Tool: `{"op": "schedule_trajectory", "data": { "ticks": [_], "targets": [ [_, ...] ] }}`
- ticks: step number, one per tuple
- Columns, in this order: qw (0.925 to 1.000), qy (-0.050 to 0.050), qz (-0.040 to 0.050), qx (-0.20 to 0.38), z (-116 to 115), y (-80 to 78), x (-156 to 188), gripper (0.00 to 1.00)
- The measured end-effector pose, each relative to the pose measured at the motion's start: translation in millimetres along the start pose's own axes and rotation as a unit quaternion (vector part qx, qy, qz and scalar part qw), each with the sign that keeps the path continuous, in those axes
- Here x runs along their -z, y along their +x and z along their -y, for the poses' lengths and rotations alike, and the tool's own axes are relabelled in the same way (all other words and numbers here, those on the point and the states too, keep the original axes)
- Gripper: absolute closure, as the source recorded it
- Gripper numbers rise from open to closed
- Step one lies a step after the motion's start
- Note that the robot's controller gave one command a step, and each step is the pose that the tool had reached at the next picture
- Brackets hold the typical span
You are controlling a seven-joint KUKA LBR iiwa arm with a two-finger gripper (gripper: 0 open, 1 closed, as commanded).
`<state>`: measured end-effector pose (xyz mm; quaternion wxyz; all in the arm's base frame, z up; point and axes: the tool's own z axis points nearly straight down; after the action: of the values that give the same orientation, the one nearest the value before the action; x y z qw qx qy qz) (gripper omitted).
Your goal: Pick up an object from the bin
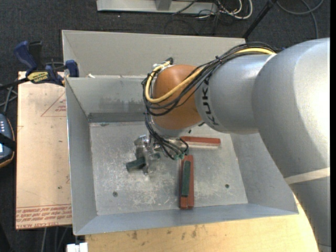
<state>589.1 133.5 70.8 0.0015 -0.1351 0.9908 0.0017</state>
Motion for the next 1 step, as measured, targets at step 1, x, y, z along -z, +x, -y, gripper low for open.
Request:
{"op": "schedule_trajectory", "data": {
  "ticks": [1],
  "targets": [
    [1.0000,0.000,0.0002,0.000,0.2,0.0,0.0,1.00]
  ]
}}
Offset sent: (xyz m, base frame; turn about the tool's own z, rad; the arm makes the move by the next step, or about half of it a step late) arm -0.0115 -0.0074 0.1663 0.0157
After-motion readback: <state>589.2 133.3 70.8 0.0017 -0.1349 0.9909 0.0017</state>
